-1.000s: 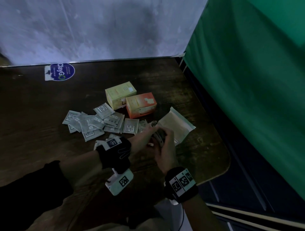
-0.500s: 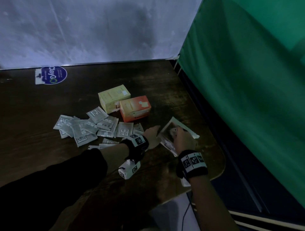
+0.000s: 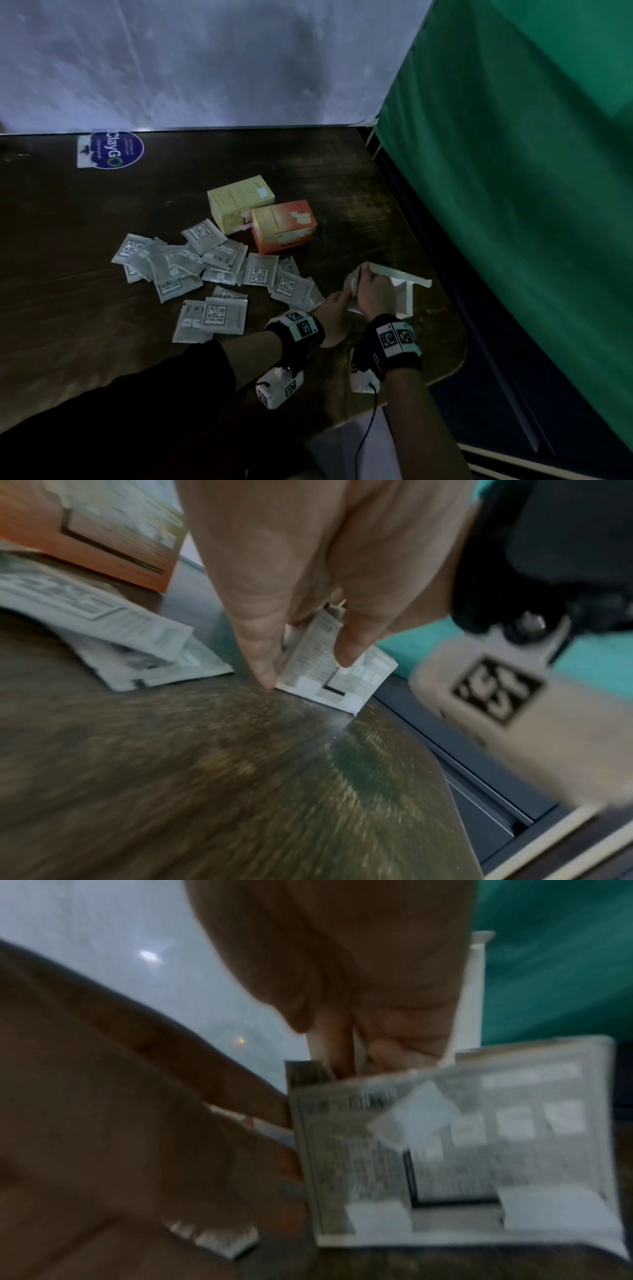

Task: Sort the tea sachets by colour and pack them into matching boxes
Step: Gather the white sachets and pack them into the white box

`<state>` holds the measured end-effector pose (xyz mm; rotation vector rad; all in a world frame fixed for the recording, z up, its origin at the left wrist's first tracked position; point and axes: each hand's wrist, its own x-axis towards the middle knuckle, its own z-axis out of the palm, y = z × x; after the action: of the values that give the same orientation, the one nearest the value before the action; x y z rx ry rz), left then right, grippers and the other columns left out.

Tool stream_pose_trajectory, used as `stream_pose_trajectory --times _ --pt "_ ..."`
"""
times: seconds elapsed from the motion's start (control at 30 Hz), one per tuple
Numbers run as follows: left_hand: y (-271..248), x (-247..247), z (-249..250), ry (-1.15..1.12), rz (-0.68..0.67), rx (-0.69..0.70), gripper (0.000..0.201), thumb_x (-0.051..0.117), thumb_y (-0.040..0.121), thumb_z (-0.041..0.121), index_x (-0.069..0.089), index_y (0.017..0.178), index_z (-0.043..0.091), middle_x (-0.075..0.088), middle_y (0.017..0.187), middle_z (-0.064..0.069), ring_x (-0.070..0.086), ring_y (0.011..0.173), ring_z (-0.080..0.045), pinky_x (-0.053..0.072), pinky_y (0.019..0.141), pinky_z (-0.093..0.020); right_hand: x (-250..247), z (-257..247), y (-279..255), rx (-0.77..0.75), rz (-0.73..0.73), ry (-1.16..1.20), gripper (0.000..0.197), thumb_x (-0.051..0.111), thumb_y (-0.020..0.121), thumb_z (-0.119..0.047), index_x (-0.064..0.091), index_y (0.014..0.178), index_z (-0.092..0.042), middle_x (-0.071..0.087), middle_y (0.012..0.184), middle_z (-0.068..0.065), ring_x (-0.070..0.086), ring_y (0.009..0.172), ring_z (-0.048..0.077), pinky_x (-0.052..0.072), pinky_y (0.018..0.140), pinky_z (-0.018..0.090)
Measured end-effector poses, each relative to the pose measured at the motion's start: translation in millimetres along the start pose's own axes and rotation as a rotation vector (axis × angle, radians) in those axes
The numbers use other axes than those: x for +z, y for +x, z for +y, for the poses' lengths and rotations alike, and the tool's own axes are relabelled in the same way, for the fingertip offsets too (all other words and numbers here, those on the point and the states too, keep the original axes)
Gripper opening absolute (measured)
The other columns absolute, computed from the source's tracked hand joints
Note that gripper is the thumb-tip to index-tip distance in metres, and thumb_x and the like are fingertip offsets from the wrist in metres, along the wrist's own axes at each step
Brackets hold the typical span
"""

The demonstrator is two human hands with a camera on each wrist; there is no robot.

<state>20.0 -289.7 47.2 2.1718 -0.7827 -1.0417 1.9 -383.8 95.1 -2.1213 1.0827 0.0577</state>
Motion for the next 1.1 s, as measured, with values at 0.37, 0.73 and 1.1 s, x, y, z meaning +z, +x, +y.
stream_pose_trajectory --times 0.37,0.73,1.1 --pt "-77 -71 -72 -0.143 0.454 0.054 0.039 0.054 0.091 0.011 0.050 0.128 0.024 0.047 0.136 0.001 0.045 0.124 -0.015 0.041 0.098 -0.029 20 35 -47 -0.351 0.206 -0.024 0.022 0.052 0.095 -0.029 0.057 0.114 -0.018 0.058 0.099 -0.006 0.058 0.092 0.009 0.047 0.074 0.018" --pt "-96 -168 -171 -0.331 0.876 -0.961 0.126 0.079 0.061 0.056 0.004 0.149 0.005 0.007 0.154 -0.019 0.008 0.142 -0.036 0.016 0.113 -0.051 82 84 -71 -0.318 -0.166 -0.223 0.044 0.060 0.090 -0.034 0.048 0.129 -0.019 0.061 0.104 -0.001 0.057 0.094 0.012 0.046 0.082 0.023" --pt "-100 -176 -184 -0.301 0.748 -0.884 0.091 0.084 0.067 0.028 0.029 0.136 0.008 0.035 0.138 -0.025 0.042 0.121 -0.047 0.040 0.098 -0.056 84 82 -70 -0.303 -0.139 -0.237 0.041 0.058 0.090 -0.036 0.046 0.127 -0.021 0.056 0.093 -0.006 0.055 0.084 0.011 0.045 0.074 0.023"
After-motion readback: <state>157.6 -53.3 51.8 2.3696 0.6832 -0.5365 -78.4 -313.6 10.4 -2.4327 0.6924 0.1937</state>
